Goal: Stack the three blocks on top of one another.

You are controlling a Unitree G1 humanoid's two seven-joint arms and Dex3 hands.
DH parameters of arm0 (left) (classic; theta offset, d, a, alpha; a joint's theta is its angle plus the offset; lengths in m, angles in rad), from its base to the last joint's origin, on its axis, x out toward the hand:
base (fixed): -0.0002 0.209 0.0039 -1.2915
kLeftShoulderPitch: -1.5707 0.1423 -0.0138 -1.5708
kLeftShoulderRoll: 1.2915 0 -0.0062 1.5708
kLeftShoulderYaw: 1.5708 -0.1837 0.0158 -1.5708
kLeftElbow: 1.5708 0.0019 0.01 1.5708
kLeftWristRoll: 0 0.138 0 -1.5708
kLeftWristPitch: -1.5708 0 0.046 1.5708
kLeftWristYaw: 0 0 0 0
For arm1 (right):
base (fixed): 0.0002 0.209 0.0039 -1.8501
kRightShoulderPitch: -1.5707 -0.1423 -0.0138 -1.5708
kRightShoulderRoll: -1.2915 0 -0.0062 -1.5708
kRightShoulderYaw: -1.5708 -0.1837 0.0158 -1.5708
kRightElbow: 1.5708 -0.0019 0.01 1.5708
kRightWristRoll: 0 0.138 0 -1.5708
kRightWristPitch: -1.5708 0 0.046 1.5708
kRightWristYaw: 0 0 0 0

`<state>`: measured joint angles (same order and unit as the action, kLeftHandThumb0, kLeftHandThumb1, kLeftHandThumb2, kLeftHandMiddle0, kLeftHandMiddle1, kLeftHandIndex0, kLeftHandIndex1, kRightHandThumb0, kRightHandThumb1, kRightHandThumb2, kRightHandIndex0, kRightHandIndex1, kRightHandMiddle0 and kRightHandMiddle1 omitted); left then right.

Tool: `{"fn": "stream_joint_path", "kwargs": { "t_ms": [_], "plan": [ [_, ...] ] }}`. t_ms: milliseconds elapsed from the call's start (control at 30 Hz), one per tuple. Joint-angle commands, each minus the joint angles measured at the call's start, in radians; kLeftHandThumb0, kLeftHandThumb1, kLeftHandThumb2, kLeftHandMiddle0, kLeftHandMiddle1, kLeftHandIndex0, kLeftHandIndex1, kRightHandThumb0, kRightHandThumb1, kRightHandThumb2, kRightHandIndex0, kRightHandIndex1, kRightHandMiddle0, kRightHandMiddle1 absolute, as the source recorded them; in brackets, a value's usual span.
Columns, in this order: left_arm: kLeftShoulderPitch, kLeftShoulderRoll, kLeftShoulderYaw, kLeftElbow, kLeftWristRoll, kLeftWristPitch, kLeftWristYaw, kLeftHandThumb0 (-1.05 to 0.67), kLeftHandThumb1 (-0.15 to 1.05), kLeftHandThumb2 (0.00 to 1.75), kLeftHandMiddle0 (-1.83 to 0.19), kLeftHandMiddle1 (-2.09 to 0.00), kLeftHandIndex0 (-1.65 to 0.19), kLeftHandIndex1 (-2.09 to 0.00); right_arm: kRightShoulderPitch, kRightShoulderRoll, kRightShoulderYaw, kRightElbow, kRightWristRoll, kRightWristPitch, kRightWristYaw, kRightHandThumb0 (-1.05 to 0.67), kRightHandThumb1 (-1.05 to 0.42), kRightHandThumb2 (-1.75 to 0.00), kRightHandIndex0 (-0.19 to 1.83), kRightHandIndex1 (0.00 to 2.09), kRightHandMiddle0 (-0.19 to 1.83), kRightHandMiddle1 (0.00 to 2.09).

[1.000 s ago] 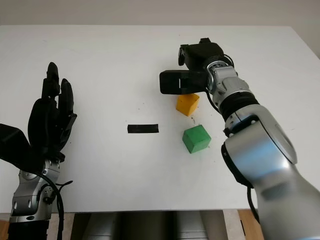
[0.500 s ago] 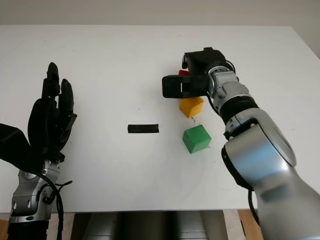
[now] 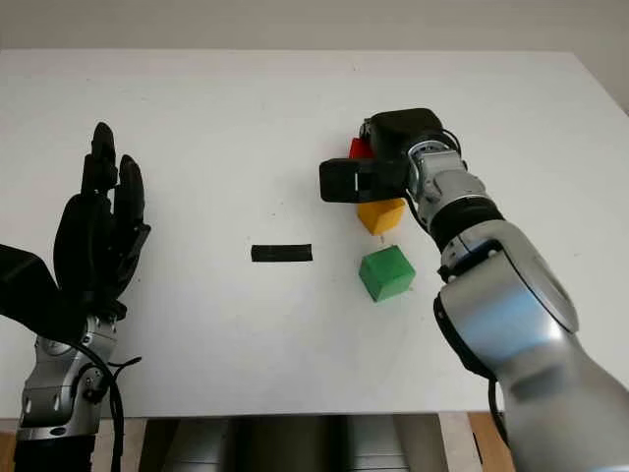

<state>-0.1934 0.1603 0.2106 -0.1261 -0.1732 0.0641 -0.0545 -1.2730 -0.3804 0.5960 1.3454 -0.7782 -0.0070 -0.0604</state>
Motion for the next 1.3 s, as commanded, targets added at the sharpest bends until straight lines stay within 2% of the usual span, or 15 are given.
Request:
{"fn": "stream_joint_path", "kwargs": {
  "t_ms": [0,67,133,233,367,567,700,767,867,900,1000,1267],
  "plan": [
    [0.012,-0.003,-0.001,-0.016,0.003,-0.003,0.002,-0.69,1.05,0.51,0.19,-0.02,0.17,-0.06,0.018,-0.004,-0.015,-0.001,0.011,-0.021,-0.038,-0.45,-0.96,-0.06,0.40,0.16,0.23,1.23],
    [0.011,-0.006,0.000,-0.016,0.001,-0.001,0.005,-0.69,1.05,0.50,0.19,-0.02,0.17,-0.06,0.024,-0.010,-0.013,-0.003,0.008,-0.045,-0.079,-0.37,-0.97,-0.06,0.50,0.21,0.31,1.34],
    [0.011,-0.004,-0.001,-0.013,-0.003,-0.004,0.000,-0.69,1.05,0.50,0.19,-0.02,0.17,-0.05,0.026,-0.016,-0.013,-0.004,0.006,-0.068,-0.110,-0.33,-0.97,-0.06,0.56,0.26,0.38,1.27],
    [0.009,-0.006,-0.003,-0.009,0.000,-0.006,0.002,-0.69,1.05,0.50,0.19,-0.02,0.16,-0.06,0.025,-0.020,-0.016,-0.001,0.008,-0.080,-0.136,-0.33,-0.97,-0.05,0.44,0.43,0.40,1.24],
    [0.007,-0.007,-0.003,-0.005,0.002,-0.010,0.005,-0.70,1.05,0.50,0.19,-0.03,0.16,-0.06,0.022,-0.020,-0.031,-0.003,0.020,-0.085,-0.175,-0.34,-0.98,-0.05,0.42,0.30,0.40,1.22],
    [0.011,0.000,-0.004,-0.009,0.011,-0.009,0.002,-0.69,1.05,0.52,0.19,-0.01,0.17,-0.05,-0.004,-0.023,-0.102,-0.012,0.080,-0.116,-0.237,-0.36,-0.95,-0.05,0.41,0.28,0.46,1.12],
    [0.010,-0.004,-0.002,-0.012,0.008,-0.008,0.004,-0.69,1.05,0.50,0.19,-0.02,0.17,-0.06,-0.053,-0.031,-0.179,-0.036,0.153,-0.162,-0.219,-0.39,-0.96,-0.06,0.38,0.26,0.43,1.21],
    [0.011,-0.003,-0.002,-0.012,0.009,-0.007,0.004,-0.68,1.05,0.51,0.19,-0.02,0.17,-0.05,-0.074,-0.040,-0.206,-0.054,0.182,-0.203,-0.189,-0.40,-0.98,-0.06,0.37,0.26,0.37,1.30],
    [0.007,-0.007,-0.001,-0.009,0.002,-0.010,0.001,-0.68,1.05,0.51,0.19,-0.02,0.17,-0.05,-0.090,-0.054,-0.230,-0.081,0.211,-0.257,-0.128,-0.40,-0.99,-0.05,0.20,0.56,0.30,1.43],
    [0.006,-0.007,-0.002,-0.009,0.002,-0.010,0.001,-0.68,1.05,0.51,0.19,-0.01,0.17,-0.05,-0.093,-0.059,-0.238,-0.093,0.223,-0.270,-0.096,-0.40,-0.99,-0.05,0.17,0.59,0.30,1.43],
    [0.004,0.001,-0.010,-0.007,0.009,-0.009,-0.008,-0.68,1.05,0.51,0.19,0.00,0.18,-0.05,-0.076,-0.095,-0.259,-0.167,0.273,-0.401,0.072,-0.37,-0.96,-0.05,0.19,0.57,0.34,1.40],
    [-0.010,-0.013,-0.012,-0.004,0.011,-0.002,0.010,-0.67,1.05,0.49,0.19,-0.02,0.16,-0.06,0.006,-0.156,-0.284,-0.324,0.373,-0.614,0.424,-0.33,-0.93,-0.05,0.27,0.35,0.41,1.34]
  ]
}}
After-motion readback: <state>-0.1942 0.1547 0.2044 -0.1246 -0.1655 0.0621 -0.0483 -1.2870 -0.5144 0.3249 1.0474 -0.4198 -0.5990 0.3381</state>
